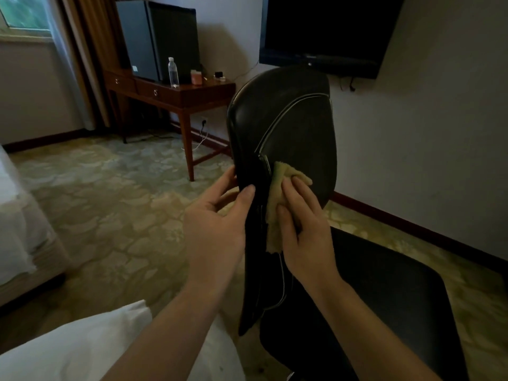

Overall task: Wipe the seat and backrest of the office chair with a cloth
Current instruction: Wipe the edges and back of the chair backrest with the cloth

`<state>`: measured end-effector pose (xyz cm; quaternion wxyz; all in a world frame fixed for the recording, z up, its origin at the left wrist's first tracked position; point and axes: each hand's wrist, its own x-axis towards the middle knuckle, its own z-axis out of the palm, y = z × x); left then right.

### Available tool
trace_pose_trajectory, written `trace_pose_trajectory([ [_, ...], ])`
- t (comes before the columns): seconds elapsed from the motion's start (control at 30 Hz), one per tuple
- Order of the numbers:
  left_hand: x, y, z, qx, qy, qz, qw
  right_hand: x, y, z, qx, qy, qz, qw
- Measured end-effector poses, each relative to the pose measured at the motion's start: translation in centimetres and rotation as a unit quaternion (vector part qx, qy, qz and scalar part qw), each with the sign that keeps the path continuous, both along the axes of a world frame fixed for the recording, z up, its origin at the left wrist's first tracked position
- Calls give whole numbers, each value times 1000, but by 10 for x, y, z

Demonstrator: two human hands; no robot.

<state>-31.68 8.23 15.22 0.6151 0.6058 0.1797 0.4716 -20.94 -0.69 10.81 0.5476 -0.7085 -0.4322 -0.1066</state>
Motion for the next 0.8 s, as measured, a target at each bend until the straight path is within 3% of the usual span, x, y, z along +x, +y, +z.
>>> trace_pose_trajectory([
  [0.23, 10, 23, 1, 28, 17, -26, 999, 33, 3, 21, -40, -150, -51, 987],
  [0.43, 24, 41, 3, 16, 38, -37, 998, 45, 22, 30, -33, -91, 2, 995],
  [0.8, 31, 43, 1, 29, 25, -25, 999, 62, 39, 36, -14, -232, -22, 972],
])
